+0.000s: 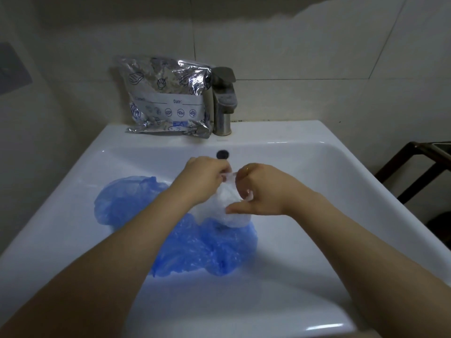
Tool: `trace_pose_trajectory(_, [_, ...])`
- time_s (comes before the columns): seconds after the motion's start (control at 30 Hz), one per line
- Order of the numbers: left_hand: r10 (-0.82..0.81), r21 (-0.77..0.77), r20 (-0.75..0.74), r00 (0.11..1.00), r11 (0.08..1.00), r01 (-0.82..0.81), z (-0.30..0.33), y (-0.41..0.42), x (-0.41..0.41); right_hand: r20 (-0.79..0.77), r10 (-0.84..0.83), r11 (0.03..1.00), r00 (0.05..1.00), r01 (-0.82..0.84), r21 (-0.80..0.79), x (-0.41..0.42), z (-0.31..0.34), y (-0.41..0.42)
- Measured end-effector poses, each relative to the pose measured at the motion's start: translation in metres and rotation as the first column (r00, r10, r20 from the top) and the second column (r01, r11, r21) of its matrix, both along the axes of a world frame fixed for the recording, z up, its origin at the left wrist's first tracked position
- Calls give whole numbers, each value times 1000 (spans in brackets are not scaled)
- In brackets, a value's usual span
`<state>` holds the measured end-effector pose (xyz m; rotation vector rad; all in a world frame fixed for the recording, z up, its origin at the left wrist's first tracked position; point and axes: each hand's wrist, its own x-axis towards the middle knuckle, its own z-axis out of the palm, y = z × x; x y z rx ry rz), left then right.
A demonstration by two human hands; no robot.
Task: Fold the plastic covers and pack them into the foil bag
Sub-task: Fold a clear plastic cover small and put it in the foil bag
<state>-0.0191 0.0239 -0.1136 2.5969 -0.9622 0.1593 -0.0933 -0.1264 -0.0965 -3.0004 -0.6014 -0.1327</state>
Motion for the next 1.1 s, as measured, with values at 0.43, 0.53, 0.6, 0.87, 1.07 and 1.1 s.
trace_pose_trajectory(0.43, [-101,-590,-479,872,773,-235,14,28,7,-102,-169,708,980,193,679,4,-4,-48])
trace_pose_trajectory(0.53, [-265,-604,-454,851,794,-75,18,24,2,1,-224,503,975,115,856,8,-5,-40])
trace_pose_trajectory(0.6, [-241,-542,-421,874,840,-30,18,27,5,108,-334,513,936,85,854,10,-2,-35])
trace_pose_trajectory(0.87, [293,-408,-66,954,864,-294,13,31,18,231,-522,828,821,423,369,14,-4,-50])
trace_pose_trajectory(1.07, [382,-535,-91,920,760,-369,9,32,22,-412,-267,-97,871,402,911,10,7,-45])
trace_pose_trajectory(1.1, [390,-545,-101,915,748,-379,8,32,23,-432,-99,-310,896,385,869,10,10,-43])
